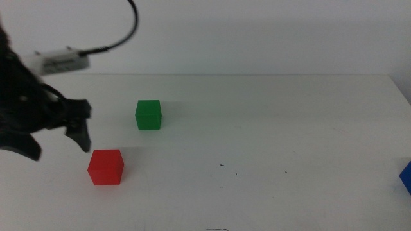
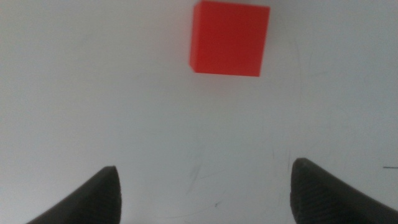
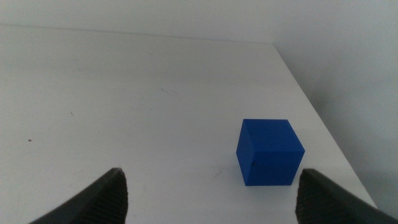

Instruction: Stack red cubes first, then green, then blue cubes in a specific spot.

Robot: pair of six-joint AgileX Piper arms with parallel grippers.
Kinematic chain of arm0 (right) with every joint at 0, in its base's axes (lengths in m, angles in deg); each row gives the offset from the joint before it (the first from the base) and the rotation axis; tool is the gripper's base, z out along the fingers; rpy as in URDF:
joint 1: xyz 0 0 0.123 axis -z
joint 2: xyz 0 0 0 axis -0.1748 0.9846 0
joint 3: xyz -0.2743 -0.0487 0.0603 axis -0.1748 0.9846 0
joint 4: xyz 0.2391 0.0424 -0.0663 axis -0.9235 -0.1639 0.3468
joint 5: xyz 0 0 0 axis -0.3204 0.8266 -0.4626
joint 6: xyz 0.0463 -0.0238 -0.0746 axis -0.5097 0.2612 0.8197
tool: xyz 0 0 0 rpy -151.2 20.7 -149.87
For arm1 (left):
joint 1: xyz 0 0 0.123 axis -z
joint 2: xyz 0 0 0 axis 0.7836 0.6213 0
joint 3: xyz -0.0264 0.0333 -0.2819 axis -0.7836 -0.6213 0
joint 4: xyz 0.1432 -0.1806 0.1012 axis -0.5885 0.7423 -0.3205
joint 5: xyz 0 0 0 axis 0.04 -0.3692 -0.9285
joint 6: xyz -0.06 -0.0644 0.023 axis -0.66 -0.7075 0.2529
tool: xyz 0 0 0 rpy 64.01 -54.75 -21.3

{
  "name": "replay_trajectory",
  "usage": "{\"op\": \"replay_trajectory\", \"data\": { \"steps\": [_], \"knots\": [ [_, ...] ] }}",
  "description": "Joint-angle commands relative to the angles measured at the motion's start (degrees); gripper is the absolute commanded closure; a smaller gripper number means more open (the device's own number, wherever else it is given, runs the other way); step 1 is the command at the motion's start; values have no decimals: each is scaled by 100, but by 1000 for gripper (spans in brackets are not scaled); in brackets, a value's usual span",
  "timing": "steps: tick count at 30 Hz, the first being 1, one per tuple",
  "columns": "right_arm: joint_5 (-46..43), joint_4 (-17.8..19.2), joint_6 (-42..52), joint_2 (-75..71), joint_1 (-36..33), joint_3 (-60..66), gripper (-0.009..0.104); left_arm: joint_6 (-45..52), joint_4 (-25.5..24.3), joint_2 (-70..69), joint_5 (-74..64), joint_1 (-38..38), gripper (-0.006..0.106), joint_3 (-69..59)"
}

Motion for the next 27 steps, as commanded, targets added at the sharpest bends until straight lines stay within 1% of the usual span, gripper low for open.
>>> {"op": "replay_trajectory", "data": {
  "steps": [1, 5, 7, 17, 27],
  "knots": [
    [-419, 43, 57, -85, 46, -58, 12, -220, -67, 11, 136, 206, 8, 192],
    [-419, 43, 57, -85, 46, -58, 12, -438, -469, 256, 369, 530, 8, 197],
    [-419, 43, 57, -85, 46, -58, 12, -517, -586, 349, 549, 650, 8, 197],
    [-419, 43, 57, -85, 46, -58, 12, -320, -605, 925, 1491, 713, 8, 197],
    [-419, 43, 57, -85, 46, -58, 12, -192, -579, 1545, 1746, 713, 8, 197]
  ]
}}
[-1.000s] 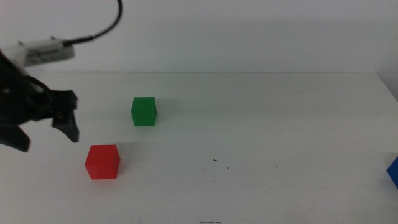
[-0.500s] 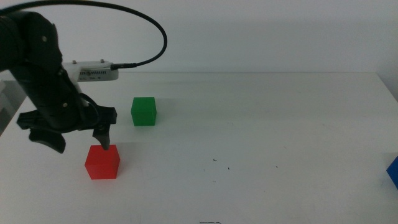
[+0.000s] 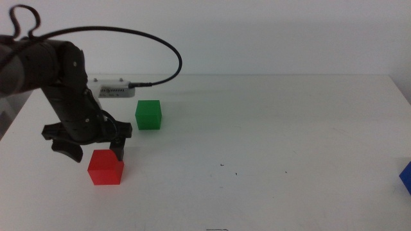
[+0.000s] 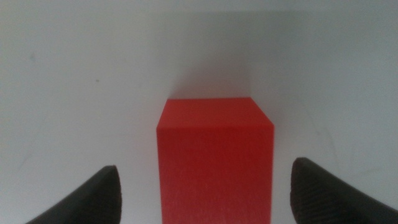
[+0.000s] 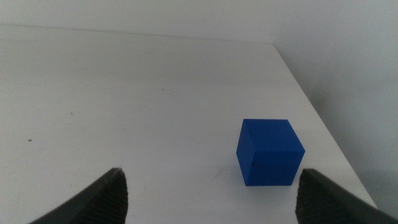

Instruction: Stack red cubes first, then green, then blue cubes in a specific spot.

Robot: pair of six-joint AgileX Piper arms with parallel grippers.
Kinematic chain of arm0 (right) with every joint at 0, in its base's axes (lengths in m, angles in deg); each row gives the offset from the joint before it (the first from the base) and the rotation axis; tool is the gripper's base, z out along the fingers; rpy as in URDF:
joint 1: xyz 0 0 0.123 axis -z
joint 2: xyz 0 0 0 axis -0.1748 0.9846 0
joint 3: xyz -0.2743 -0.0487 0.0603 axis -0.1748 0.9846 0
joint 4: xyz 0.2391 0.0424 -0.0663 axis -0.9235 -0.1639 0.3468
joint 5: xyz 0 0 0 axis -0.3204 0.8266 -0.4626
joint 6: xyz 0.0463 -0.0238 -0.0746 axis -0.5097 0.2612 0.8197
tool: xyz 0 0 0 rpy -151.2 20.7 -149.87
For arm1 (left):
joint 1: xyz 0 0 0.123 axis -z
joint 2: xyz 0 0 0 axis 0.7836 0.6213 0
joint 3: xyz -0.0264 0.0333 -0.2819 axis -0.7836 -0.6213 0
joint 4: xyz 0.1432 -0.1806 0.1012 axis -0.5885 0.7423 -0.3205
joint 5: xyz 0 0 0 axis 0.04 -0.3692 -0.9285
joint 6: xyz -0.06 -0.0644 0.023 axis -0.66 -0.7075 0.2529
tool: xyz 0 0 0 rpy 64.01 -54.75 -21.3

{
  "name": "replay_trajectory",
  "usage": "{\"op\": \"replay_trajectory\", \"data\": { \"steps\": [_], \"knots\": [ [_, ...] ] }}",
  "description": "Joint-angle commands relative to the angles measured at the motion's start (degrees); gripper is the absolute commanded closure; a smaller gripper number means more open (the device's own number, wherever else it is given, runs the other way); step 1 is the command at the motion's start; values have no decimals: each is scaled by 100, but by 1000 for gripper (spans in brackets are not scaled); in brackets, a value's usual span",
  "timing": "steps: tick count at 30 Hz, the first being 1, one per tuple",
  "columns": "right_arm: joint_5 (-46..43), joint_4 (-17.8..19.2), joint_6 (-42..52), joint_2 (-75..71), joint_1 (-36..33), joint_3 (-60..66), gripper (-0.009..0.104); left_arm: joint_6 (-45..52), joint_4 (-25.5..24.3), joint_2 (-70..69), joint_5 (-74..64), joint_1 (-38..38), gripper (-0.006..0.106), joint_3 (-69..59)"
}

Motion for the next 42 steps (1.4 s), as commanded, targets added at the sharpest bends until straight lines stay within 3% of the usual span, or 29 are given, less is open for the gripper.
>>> {"op": "replay_trajectory", "data": {
  "steps": [1, 16, 21, 26, 34, 38, 42],
  "knots": [
    [-419, 43, 57, -85, 46, -58, 12, 17, 57, -140, 108, 35, 8, 166],
    [-419, 43, 57, -85, 46, -58, 12, 17, 282, 373, 419, 35, 8, 161],
    [-419, 43, 57, -85, 46, -58, 12, 17, 298, 489, 398, 35, 15, 161],
    [-419, 43, 57, -85, 46, -58, 12, 17, 307, 498, 384, 35, 37, 161],
    [-419, 43, 57, -85, 46, -58, 12, -174, 409, 393, -10, 35, 88, 217],
    [-419, 43, 57, -85, 46, -58, 12, -385, 375, 202, -108, 231, 102, 352],
    [-419, 43, 57, -85, 46, -58, 12, -846, 167, 64, -343, 660, 102, 615]
  ]
}}
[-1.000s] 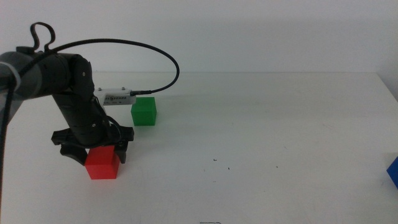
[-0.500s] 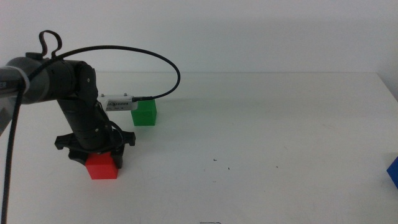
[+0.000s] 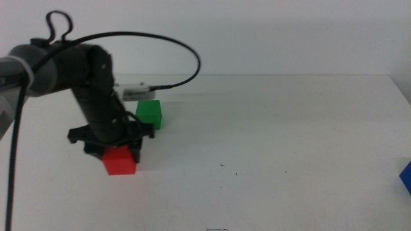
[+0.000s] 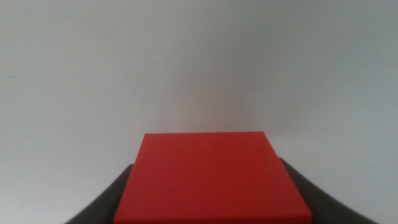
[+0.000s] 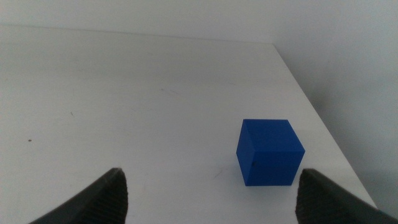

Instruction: Stack red cubes first, then green, then blue cubes in a specific spot.

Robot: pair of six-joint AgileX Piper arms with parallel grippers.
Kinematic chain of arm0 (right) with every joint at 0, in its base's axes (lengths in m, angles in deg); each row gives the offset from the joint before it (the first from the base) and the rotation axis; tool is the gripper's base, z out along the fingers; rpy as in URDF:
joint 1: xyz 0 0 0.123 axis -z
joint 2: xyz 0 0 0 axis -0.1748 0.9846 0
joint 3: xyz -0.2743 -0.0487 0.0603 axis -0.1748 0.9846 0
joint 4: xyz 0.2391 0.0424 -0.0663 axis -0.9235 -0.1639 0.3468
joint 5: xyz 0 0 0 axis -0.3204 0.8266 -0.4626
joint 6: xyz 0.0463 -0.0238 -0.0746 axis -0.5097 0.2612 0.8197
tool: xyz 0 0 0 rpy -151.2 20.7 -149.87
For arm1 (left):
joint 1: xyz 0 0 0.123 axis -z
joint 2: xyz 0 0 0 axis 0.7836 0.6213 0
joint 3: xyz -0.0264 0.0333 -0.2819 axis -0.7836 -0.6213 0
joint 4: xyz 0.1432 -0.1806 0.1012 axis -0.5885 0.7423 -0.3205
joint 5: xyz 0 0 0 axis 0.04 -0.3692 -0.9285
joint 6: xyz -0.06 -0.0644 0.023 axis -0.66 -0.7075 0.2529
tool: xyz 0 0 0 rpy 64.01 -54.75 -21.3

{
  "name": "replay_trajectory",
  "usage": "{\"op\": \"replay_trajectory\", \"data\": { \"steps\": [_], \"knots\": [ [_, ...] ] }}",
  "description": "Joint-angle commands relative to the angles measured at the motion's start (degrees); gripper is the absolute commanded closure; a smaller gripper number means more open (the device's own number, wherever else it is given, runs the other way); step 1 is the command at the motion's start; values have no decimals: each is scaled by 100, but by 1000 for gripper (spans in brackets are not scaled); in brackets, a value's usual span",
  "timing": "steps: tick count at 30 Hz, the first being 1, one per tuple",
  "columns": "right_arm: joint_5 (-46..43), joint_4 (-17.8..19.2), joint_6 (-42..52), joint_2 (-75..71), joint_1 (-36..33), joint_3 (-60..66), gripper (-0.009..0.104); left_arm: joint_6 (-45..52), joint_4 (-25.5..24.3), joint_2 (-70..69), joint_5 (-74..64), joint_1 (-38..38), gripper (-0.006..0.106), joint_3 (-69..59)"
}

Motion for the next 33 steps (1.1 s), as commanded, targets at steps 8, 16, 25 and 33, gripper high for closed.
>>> {"op": "replay_trajectory", "data": {
  "steps": [8, 16, 25, 33],
  "knots": [
    [-419, 43, 57, -85, 46, -58, 12, -1190, -327, -263, -739, 1083, 102, 1152],
    [-419, 43, 57, -85, 46, -58, 12, -1658, -349, 442, -936, 1954, 102, 2029],
    [-419, 43, 57, -85, 46, -58, 12, -1996, -229, 1161, -897, 2408, 102, 2715],
    [-419, 43, 57, -85, 46, -58, 12, -1986, 96, 1507, -802, 2460, 102, 2946]
  ]
}}
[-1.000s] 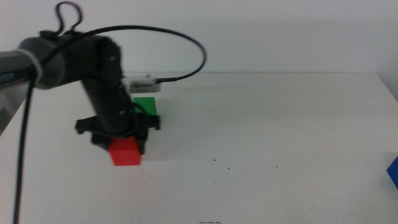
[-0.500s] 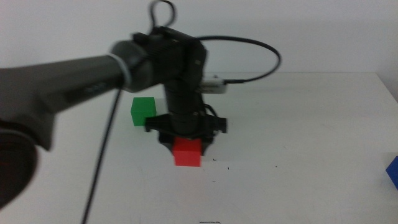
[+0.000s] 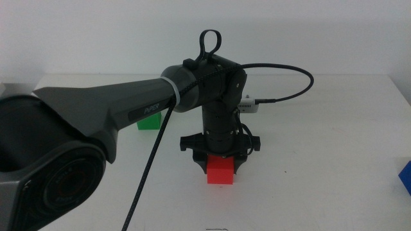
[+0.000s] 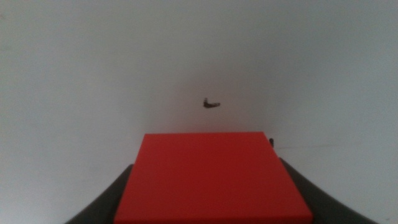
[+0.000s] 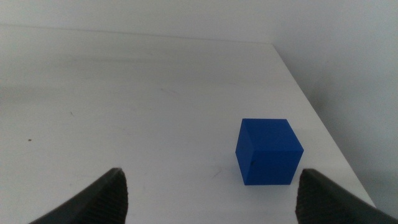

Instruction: Stack red cubes first, then green, then blue cubes in a specific spot.

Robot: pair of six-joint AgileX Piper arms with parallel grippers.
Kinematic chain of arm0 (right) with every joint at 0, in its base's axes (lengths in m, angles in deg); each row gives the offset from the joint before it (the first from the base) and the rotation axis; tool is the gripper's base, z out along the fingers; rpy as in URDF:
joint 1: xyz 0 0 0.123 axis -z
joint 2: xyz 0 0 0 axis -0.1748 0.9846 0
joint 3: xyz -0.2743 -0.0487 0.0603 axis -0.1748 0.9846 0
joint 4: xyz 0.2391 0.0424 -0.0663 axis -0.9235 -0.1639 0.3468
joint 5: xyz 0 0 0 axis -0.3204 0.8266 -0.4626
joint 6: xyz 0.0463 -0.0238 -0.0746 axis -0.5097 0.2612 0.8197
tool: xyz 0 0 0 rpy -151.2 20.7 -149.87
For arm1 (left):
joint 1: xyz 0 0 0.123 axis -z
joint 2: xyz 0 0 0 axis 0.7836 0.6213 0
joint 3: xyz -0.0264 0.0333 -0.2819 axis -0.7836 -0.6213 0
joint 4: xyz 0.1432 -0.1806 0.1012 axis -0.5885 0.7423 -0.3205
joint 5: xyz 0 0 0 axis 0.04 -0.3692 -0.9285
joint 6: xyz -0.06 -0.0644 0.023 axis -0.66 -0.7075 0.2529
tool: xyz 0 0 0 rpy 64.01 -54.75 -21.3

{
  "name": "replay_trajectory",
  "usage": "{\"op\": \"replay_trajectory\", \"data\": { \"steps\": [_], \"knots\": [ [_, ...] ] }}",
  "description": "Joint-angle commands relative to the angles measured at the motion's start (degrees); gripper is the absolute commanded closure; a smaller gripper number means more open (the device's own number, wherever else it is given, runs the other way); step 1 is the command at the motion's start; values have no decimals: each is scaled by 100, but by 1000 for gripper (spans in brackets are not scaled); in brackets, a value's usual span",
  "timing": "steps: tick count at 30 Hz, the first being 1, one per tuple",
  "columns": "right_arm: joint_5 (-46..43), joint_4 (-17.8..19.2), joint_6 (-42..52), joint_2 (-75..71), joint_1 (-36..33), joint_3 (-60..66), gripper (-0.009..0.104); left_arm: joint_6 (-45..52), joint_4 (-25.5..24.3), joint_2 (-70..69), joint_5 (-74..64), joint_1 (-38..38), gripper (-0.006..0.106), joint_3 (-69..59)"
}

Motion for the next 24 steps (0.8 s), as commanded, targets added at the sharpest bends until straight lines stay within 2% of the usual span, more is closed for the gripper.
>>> {"op": "replay_trajectory", "data": {
  "steps": [1, 24],
  "knots": [
    [-419, 43, 57, -85, 46, -58, 12, -61, 160, -353, 154, 34, 102, 199],
    [-419, 43, 57, -85, 46, -58, 12, -39, 83, -153, 287, 39, 101, 195]
  ]
}}
